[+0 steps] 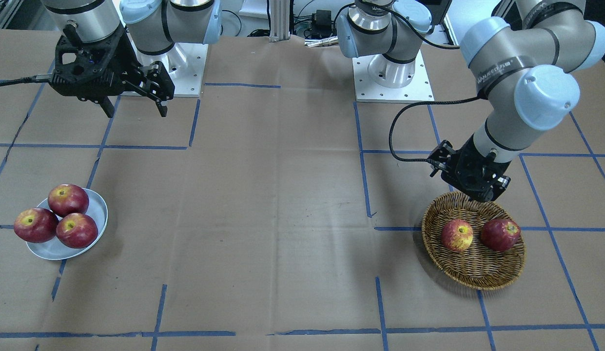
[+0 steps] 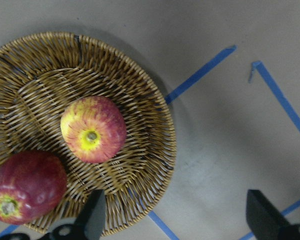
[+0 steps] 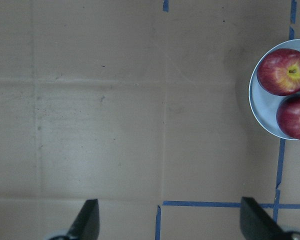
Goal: Transfer apple from basket to plate
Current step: 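Close the left gripper on the yellow-red apple in the basket, then lift the apple with the left gripper and carry it toward the table center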
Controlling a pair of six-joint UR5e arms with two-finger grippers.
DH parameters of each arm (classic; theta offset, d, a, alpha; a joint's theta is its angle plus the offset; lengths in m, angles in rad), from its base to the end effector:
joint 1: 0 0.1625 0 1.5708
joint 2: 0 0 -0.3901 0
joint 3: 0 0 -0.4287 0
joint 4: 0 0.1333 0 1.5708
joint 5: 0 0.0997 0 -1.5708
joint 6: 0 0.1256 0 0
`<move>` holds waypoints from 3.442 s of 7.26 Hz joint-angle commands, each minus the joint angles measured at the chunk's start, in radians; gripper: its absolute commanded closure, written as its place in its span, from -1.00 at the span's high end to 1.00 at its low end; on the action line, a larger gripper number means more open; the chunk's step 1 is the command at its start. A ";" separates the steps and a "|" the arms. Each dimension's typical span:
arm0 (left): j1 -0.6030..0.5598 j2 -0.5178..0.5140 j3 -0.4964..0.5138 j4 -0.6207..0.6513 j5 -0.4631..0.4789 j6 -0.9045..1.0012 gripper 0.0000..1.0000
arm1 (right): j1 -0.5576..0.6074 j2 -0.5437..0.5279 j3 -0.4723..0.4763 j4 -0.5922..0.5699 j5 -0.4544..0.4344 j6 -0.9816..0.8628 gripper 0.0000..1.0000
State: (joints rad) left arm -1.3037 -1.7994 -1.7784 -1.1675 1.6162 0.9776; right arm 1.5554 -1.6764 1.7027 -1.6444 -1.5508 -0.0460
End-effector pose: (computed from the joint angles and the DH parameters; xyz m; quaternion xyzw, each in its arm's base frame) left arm 0.0280 -0.5859 0.2326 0.3480 0.9371 0.0266 0.0089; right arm 0.1282 -0.4950 0.4184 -0.0155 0.9995 -0.0239 0.0093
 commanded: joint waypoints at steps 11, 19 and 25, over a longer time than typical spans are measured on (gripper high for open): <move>0.040 -0.222 -0.013 0.224 -0.019 0.116 0.87 | -0.001 0.001 -0.003 -0.002 0.000 0.000 1.00; 0.029 -0.174 0.025 0.204 -0.001 0.031 -0.99 | -0.002 0.001 -0.005 0.000 0.000 0.000 1.00; -0.320 -0.040 0.037 0.068 -0.025 -0.809 -0.99 | 0.000 0.000 -0.003 0.000 0.000 0.000 1.00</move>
State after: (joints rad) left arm -1.5201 -1.8447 -1.7439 -1.0902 1.5994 0.3681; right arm 1.5555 -1.6766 1.6996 -1.6437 -1.5508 -0.0460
